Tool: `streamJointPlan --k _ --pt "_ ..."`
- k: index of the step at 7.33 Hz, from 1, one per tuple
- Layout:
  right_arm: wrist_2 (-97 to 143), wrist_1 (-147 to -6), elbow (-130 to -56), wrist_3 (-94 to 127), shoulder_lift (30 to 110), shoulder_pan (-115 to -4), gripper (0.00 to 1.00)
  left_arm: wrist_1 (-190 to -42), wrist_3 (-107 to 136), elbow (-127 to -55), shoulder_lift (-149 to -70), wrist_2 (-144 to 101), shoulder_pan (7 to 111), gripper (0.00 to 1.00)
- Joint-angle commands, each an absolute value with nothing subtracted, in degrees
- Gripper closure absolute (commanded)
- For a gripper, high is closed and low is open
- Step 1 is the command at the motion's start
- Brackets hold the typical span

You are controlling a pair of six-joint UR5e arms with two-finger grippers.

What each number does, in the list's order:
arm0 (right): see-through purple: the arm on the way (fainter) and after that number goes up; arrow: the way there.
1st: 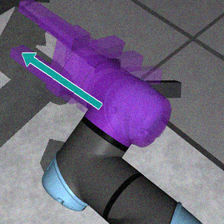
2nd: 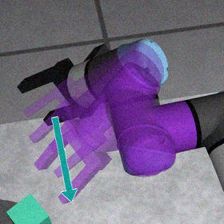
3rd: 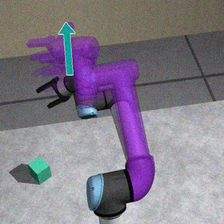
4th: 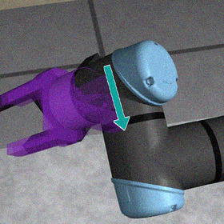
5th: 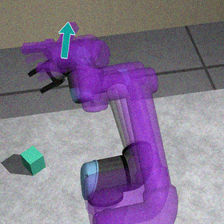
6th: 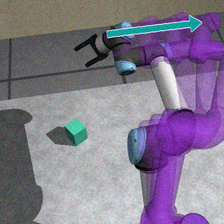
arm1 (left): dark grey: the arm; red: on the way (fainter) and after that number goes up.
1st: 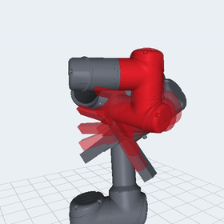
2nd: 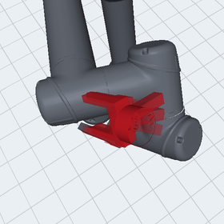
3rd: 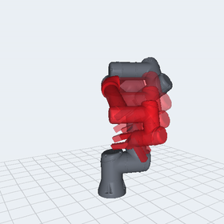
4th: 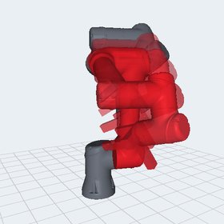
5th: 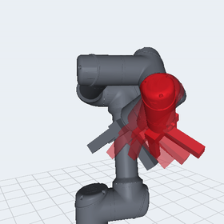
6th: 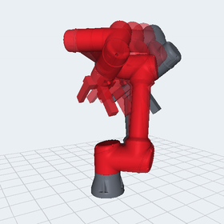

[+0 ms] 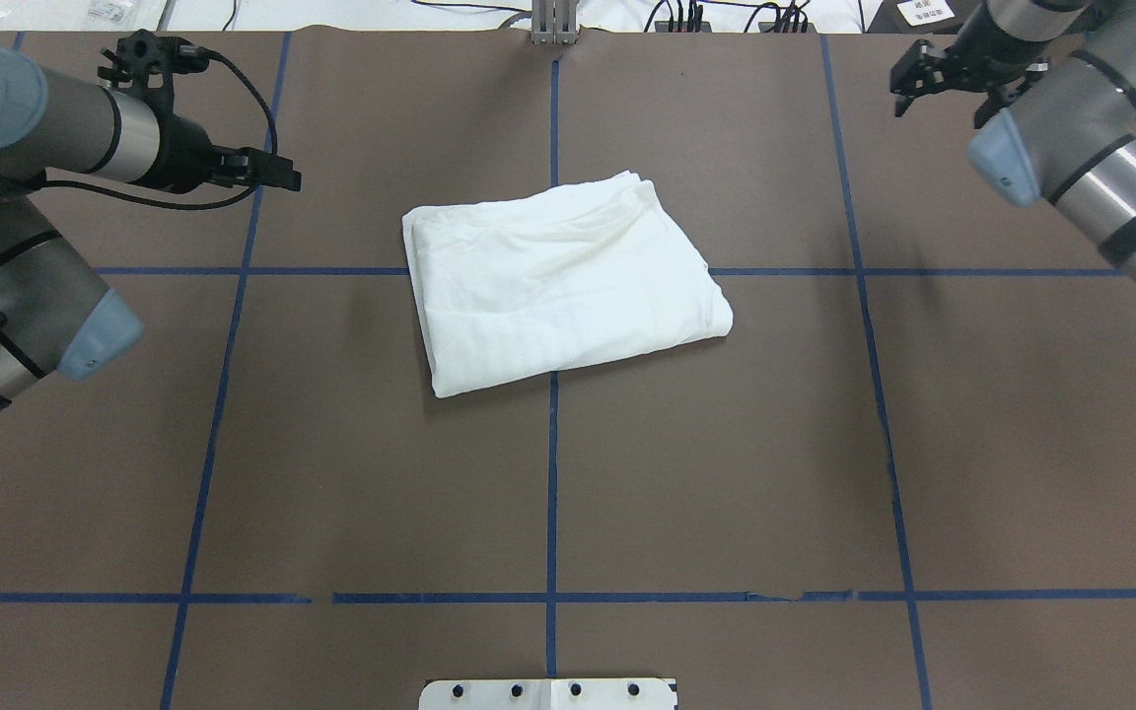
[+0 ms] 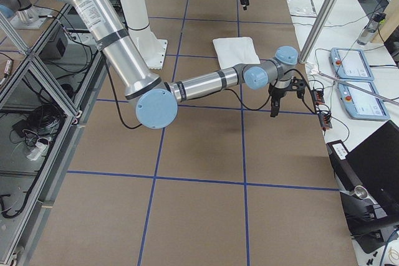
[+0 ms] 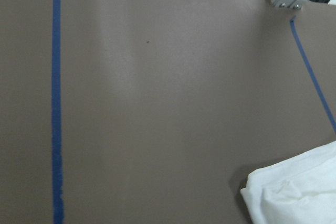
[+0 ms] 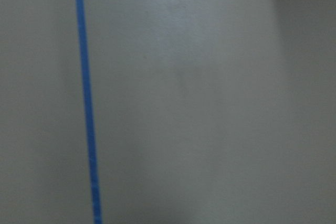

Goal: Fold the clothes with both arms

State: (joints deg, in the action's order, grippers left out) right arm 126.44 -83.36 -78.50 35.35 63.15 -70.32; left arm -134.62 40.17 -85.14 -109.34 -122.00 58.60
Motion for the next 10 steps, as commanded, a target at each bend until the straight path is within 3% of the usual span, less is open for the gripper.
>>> streamJointPlan --k 1,5,7,10 --pt "127.96 -86.57 -87.25 24.29 74.40 -75.56 0.00 -134.21 21.52 -86.31 -102.34 -132.77 69.21 0.00" --pt "133.05 -82.54 -88.94 18.56 84.36 -82.94 0.00 -120.46 0.32 -86.84 -96.69 -134.12 78.55 0.00" --pt "132.54 -83.14 -95.33 14.96 90.15 -83.67 0.00 -117.07 -3.17 -86.31 -93.80 -133.95 80.95 0.00" --pt "132.36 -85.67 -96.51 8.12 91.14 -82.09 0.00 -116.11 -2.81 -85.96 -93.17 -134.21 83.14 0.00"
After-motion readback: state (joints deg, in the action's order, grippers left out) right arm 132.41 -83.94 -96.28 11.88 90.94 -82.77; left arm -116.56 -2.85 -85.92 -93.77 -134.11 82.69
